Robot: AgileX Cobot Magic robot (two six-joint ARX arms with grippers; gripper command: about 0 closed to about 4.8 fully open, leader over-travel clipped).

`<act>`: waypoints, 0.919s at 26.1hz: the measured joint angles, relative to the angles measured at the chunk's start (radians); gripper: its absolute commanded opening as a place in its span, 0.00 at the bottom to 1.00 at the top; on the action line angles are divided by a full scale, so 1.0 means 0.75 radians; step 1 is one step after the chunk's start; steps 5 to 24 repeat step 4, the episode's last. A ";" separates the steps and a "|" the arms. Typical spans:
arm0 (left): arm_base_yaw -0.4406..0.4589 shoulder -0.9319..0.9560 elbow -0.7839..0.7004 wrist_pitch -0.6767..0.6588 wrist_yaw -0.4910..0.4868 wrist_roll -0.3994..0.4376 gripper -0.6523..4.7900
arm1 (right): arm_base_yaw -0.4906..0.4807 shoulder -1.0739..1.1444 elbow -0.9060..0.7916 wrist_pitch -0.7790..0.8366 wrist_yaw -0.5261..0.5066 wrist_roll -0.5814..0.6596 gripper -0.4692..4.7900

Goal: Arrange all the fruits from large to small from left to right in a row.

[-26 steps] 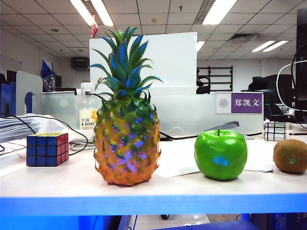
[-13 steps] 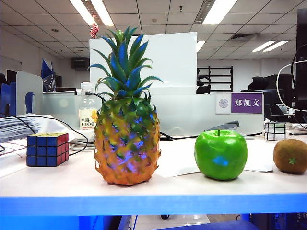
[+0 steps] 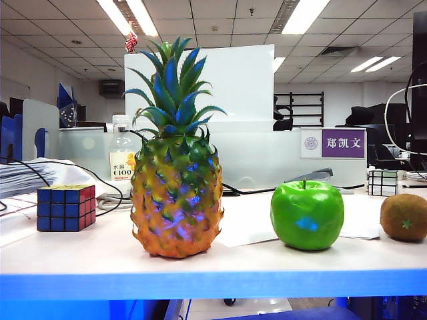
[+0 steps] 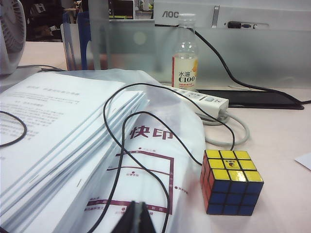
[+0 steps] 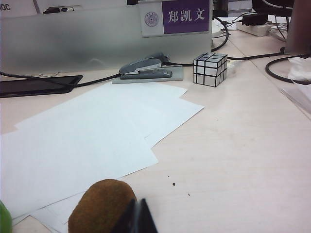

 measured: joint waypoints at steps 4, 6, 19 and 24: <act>0.000 0.000 -0.001 0.000 0.000 0.000 0.11 | 0.000 -0.001 0.000 0.000 0.001 0.000 0.09; 0.000 0.000 -0.001 0.000 0.000 0.000 0.11 | 0.000 -0.001 0.000 0.000 0.001 0.000 0.09; 0.000 0.000 -0.001 0.000 0.000 0.000 0.11 | 0.000 -0.001 0.000 0.000 0.001 0.000 0.09; 0.000 0.000 -0.001 0.000 0.000 0.000 0.11 | 0.000 -0.001 0.000 0.000 0.001 0.000 0.09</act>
